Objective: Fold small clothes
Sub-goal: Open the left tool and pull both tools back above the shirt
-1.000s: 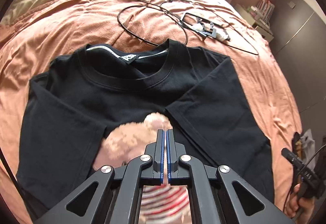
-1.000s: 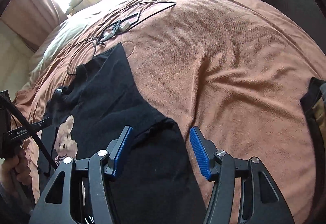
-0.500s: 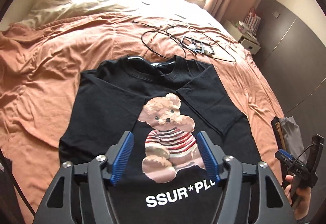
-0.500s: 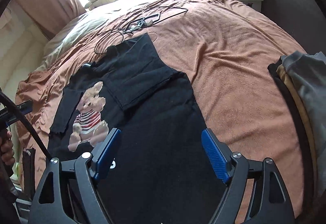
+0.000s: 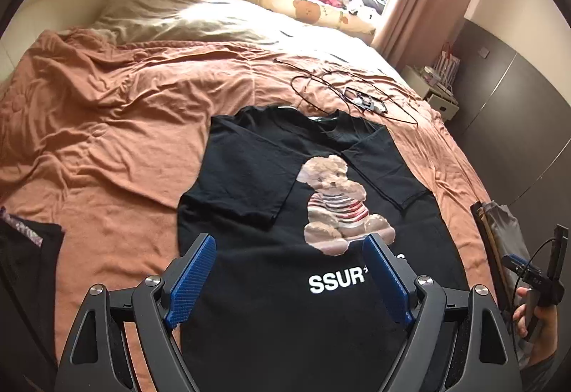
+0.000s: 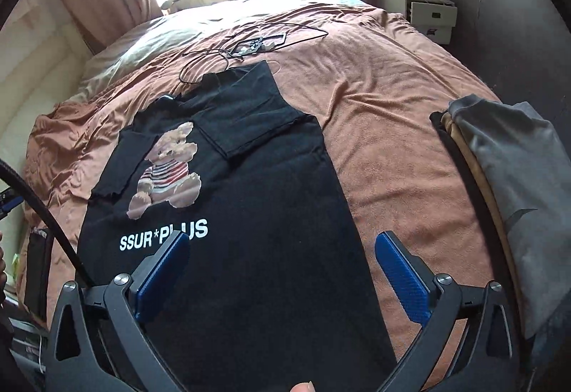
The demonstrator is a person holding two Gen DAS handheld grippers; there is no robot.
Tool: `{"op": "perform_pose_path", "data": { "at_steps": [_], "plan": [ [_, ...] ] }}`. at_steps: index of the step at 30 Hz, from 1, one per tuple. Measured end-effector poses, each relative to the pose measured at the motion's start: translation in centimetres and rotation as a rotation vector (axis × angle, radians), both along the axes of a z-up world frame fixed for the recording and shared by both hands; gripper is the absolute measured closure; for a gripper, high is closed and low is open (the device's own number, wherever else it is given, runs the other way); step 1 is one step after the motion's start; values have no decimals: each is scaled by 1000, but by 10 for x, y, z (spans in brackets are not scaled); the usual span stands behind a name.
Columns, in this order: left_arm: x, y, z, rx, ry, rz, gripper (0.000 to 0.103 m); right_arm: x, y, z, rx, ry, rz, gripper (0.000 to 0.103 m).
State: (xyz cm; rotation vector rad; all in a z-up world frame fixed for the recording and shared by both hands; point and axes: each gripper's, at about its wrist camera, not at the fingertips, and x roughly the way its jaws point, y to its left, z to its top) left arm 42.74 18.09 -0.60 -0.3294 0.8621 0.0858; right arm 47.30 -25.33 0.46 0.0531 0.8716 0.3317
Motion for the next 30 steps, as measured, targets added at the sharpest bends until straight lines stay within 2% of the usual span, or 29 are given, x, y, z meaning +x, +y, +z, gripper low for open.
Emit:
{"op": "perform_pose_path", "data": {
  "at_steps": [4, 7, 11, 18, 24, 30],
  "plan": [
    [-38, 14, -3, 4, -10, 31, 17, -17, 4, 5, -40, -18, 25, 0],
    [-68, 23, -8, -6, -12, 55, 17, -30, -3, 6, 1, -8, 48, 0],
    [-109, 29, -15, -18, -21, 80, 17, -52, -13, 9, -32, -32, 58, 0],
    [-172, 31, -29, -41, -34, 92, 17, -95, -42, 14, -6, -48, 71, 0],
    [-225, 29, -42, -91, -70, 108, 17, -137, -71, 17, 18, -71, 67, 0],
    [-266, 30, -58, -168, -104, 146, 19, -177, -92, 16, 35, -132, 44, 0]
  ]
}}
